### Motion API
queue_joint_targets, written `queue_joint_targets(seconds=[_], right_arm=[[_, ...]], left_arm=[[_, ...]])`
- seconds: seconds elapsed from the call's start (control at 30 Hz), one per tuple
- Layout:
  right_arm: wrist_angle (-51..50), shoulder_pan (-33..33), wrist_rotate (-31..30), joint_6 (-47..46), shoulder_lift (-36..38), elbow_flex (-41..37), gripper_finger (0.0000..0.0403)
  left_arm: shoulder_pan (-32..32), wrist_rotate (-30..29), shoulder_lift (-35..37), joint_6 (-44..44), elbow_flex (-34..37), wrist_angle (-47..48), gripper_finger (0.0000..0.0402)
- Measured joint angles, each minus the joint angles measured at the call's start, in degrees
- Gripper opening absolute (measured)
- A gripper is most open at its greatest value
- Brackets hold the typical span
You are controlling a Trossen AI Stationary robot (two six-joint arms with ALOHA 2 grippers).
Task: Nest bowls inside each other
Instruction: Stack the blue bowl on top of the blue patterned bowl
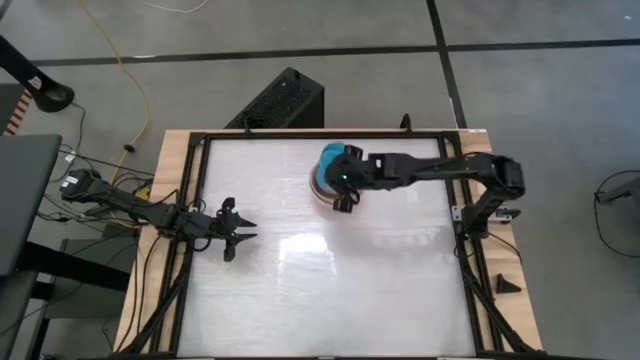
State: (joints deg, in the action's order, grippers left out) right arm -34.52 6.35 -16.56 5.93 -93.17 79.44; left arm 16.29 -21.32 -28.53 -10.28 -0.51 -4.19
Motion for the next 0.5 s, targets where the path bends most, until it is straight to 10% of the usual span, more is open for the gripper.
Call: queue_joint_targets(seconds=[0.5], right_arm=[[0.6,2.3,0.3,-2.5,-4.8,-0.1,0.0025]], left_arm=[[0.0,0.0,0.0,0.0,0.0,0.0,0.0125]])
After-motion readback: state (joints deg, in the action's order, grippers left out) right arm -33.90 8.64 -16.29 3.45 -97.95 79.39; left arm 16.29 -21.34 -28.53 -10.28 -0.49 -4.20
